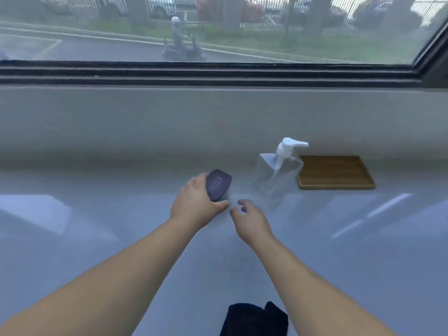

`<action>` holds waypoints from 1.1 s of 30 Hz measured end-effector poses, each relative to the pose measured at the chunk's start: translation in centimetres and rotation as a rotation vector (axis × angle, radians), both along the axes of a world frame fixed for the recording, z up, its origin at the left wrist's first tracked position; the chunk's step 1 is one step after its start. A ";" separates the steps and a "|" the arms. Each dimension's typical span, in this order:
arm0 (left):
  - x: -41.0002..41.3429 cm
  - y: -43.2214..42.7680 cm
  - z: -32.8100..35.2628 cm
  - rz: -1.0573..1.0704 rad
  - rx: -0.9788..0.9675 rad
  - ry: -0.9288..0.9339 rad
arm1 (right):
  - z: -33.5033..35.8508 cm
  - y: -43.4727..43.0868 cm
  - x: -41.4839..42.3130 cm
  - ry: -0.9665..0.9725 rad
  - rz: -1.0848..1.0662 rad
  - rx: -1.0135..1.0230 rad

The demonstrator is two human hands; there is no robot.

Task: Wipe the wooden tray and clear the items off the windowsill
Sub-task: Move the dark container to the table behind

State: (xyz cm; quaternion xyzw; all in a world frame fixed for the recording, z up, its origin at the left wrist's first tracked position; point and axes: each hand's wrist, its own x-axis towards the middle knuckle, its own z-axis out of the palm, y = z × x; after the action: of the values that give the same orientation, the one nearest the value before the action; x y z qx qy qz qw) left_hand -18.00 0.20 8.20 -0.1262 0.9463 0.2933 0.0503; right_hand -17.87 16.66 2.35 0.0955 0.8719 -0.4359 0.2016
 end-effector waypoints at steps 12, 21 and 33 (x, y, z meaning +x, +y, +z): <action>-2.7 -0.9 -4.0 0.117 0.028 0.010 | -3.2 -3.5 -4.6 -0.327 -0.171 -0.457; 8.3 -12.8 -0.7 0.373 0.072 0.108 | 0.0 -17.0 1.6 -0.373 0.077 -0.521; 46.6 -35.9 0.7 0.949 0.007 0.149 | 3.5 -46.1 33.9 -0.565 0.581 -0.431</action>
State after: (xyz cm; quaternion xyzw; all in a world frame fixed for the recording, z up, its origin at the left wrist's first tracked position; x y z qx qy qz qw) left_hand 28.61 -35.74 8.91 -0.5226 0.7842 0.2955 -0.1568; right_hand 16.01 -29.45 5.90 -0.0820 0.6629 -0.4896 0.5605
